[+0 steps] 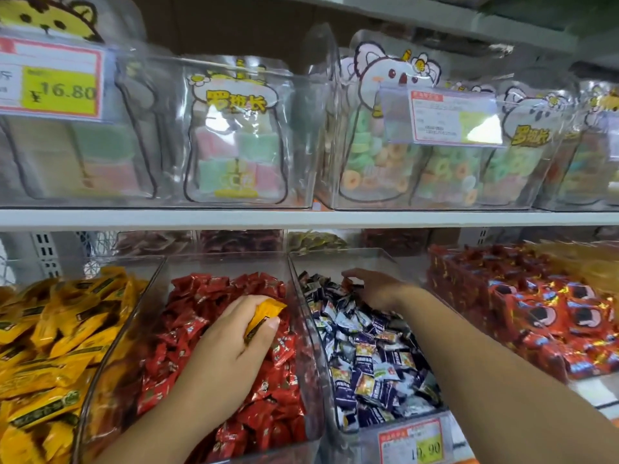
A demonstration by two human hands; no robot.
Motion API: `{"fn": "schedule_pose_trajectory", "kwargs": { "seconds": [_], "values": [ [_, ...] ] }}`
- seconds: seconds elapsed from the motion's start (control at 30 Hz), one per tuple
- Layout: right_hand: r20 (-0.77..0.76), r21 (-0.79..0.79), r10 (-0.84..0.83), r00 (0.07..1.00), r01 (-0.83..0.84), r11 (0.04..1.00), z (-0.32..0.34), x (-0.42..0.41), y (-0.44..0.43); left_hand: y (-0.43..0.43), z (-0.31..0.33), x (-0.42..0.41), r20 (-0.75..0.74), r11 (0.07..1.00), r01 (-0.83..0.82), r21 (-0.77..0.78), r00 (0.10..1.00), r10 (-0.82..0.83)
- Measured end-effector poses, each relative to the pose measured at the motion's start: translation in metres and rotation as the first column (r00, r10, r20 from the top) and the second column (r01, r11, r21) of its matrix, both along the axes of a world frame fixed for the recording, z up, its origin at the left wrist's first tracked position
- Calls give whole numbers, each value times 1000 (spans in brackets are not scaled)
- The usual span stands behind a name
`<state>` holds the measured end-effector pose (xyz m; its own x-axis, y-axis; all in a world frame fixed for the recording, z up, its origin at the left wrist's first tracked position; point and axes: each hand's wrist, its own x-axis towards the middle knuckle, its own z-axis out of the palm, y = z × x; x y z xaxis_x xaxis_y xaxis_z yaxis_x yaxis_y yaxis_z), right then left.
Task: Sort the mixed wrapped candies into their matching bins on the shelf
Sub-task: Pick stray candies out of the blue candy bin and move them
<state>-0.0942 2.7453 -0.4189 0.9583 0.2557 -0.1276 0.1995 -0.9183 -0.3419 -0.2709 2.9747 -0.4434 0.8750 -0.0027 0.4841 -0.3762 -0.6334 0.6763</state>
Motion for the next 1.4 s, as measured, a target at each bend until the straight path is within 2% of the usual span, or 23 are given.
{"fn": "schedule_pose_trajectory", "kwargs": {
  "seconds": [0.13,0.23,0.37,0.5,0.63,0.8,0.9,0.97,1.03,1.1,1.2,1.3,1.33,1.4],
  "values": [
    [-53,56,38,998,-35,998,-5,0,0,-1,-2,-1,-6,1000,7,27,1000,-7],
    [-32,178,27,999,-20,984,-3,-3,-4,0,-2,-1,-7,1000,-5,16,1000,5],
    [-45,429,-29,999,46,902,-6,-8,-10,-2,-1,-2,-4,1000,3,16,1000,-3],
    [-32,607,9,999,13,795,5,-17,-12,-1,0,-2,-5,1000,-8,-2,1000,8],
    [-9,672,12,1000,-3,741,13,-24,-19,0,-2,-3,-9,1000,-8,-10,1000,7],
    [-12,705,114,993,-72,706,21,-46,-21,0,0,-3,-7,1000,-3,-11,1000,2],
    [-17,621,96,995,-65,781,29,-52,-23,0,0,-4,-6,1000,1,-10,1000,-1],
    [37,508,35,999,-49,860,33,-49,-20,0,0,-5,-8,1000,2,-12,1000,-2],
    [82,374,65,994,-91,923,35,-46,-9,0,-1,-5,-9,1000,5,-19,1000,-5],
    [77,289,132,988,-148,946,36,-44,3,0,0,-5,-13,1000,4,-27,1000,-5],
    [-37,189,194,980,-184,965,41,-47,13,1,1,-4,-19,1000,2,-30,1000,-2],
    [-68,-39,176,982,-179,983,40,-50,12,3,-1,-3,-7,1000,-7,-9,1000,7],
    [-51,-67,163,985,-167,984,39,-51,11,3,-1,-3,-5,1000,-10,-7,1000,10],
    [-4,-23,146,989,-146,989,37,-55,7,2,-1,-4,-10,1000,-12,-17,1000,12]
  ]
}}
